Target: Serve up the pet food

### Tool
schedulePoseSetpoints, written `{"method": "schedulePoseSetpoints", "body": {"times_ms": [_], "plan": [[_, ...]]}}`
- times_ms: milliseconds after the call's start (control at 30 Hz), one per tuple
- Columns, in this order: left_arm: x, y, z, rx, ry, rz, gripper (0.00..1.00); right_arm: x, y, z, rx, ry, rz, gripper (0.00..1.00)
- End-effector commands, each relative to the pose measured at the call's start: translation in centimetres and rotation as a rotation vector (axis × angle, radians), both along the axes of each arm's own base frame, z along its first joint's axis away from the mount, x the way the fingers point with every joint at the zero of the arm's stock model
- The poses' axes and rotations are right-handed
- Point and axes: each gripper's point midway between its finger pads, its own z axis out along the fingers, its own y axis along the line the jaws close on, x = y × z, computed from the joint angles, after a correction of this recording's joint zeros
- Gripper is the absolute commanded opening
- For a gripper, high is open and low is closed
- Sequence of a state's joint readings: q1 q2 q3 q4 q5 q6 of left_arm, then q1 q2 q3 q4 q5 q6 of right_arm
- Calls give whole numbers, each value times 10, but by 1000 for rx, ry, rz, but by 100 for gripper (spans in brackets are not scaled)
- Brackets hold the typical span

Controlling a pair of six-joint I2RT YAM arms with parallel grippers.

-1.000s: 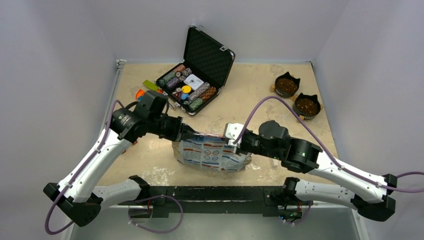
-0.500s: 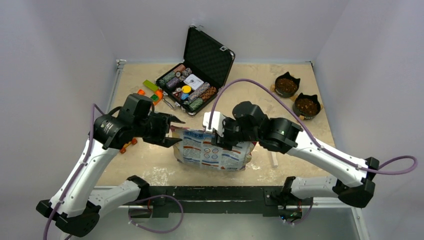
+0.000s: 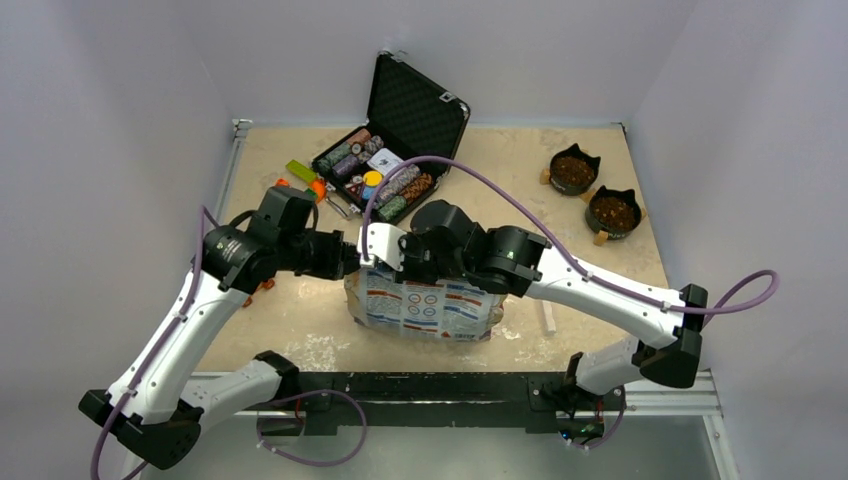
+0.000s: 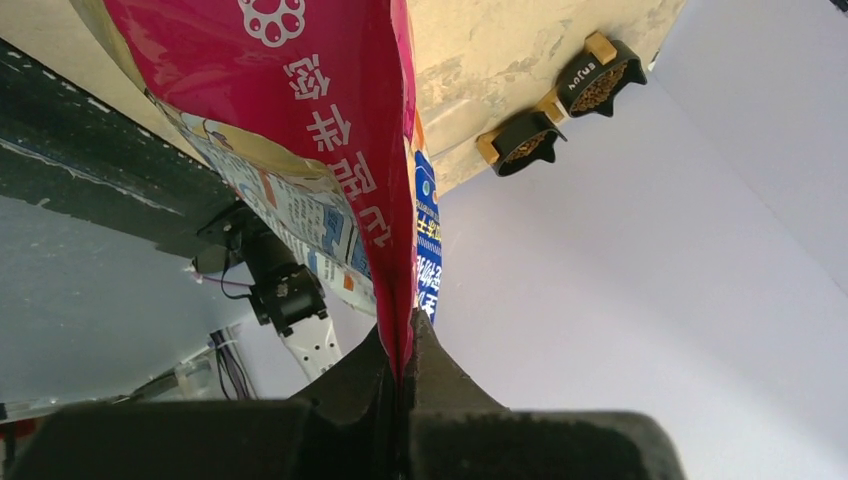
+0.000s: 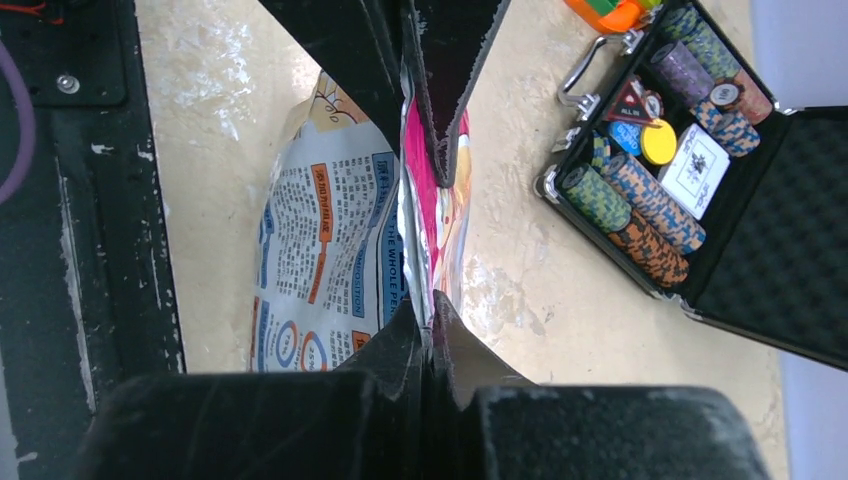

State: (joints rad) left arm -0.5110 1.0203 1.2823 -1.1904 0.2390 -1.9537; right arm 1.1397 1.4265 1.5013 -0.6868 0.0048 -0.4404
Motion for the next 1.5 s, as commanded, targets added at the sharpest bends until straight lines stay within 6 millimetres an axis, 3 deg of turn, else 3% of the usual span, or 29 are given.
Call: {"method": "schedulePoseSetpoints", "body": {"times_ms": [0,200,333,500,700,733,867,933,1000,1100,1167,1300,1367,1467], "plan": [[-1,15,0,8,-20,79,0,15,-34,17,19,-101,-137,0],[-6,40,1,94,11,95,0,-8,-93,-23,-37,-93,-122,0],[-9,46,5,121,-3,92,0,-26,-115,-36,-10,-36,-112,0],[-5,42,10,114,-17,75,0,-28,-104,-31,13,-16,-90,0],[-5,39,18,104,-48,46,0,-17,-71,6,70,-8,-81,0],[-5,37,17,86,-53,47,4,-17,-70,9,67,-4,-82,0],[-8,33,12,47,-60,38,44,-23,-75,12,65,4,-59,35],[-9,33,8,54,-46,30,57,-25,-82,10,70,-16,-48,51],[-10,29,6,32,-30,27,61,-30,-88,6,75,-11,-24,60],[-4,28,12,27,-61,29,62,-29,-102,5,67,9,-43,61],[-1,25,14,27,-68,17,62,-24,-111,3,57,22,-73,61],[0,20,8,25,-40,-8,48,-9,-132,-5,29,20,-146,59],[0,20,8,22,-39,-6,30,-7,-143,-9,-11,7,-172,53],[0,27,9,35,-54,27,8,-9,-159,-18,-60,4,-200,35]]}}
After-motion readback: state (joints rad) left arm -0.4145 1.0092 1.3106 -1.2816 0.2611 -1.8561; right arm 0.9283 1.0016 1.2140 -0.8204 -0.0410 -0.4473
